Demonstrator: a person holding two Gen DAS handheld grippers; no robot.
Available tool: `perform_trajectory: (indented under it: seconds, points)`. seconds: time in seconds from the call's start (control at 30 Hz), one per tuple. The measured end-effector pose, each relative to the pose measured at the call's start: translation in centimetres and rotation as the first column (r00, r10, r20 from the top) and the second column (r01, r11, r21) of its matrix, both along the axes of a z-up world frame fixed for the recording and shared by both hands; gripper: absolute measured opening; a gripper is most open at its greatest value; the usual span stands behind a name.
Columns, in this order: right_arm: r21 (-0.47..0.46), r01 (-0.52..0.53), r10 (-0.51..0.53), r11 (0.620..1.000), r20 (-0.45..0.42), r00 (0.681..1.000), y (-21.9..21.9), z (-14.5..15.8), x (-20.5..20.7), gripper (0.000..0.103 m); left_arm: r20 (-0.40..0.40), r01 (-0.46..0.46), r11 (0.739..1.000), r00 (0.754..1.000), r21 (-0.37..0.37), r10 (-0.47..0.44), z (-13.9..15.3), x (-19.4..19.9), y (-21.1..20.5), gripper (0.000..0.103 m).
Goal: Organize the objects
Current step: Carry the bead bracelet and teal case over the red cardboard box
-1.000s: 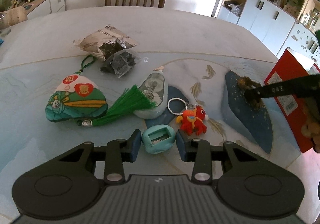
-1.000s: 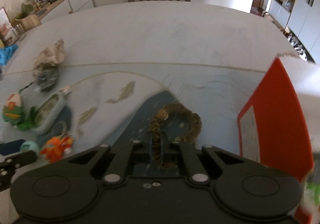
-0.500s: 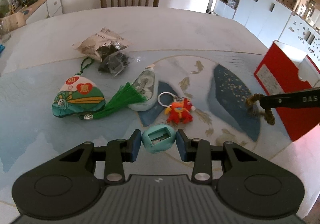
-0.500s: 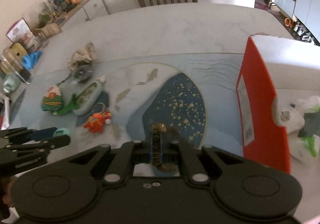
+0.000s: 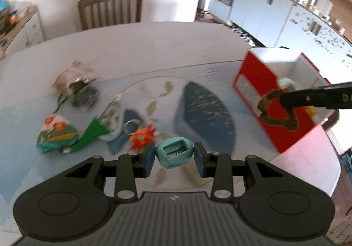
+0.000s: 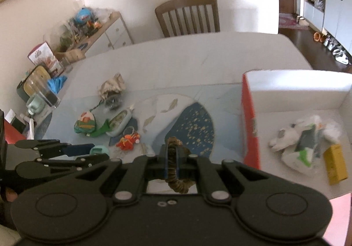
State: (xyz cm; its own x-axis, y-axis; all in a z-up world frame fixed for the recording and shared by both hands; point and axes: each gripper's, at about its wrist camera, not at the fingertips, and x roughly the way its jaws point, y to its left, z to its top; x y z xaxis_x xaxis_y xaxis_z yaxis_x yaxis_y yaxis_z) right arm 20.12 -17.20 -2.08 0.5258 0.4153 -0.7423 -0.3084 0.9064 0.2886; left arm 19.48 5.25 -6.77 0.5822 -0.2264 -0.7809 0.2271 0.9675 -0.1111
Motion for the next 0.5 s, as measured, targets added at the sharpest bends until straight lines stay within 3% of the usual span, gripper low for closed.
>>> perform_trajectory:
  seconds: [0.5]
  points:
    - [0.003, 0.148, -0.147, 0.989, 0.114, 0.982, -10.7, 3.1, 0.4, 0.005, 0.058, 0.181, 0.984, 0.982, -0.005, -0.18, 3.3, 2.7, -11.0, 0.037]
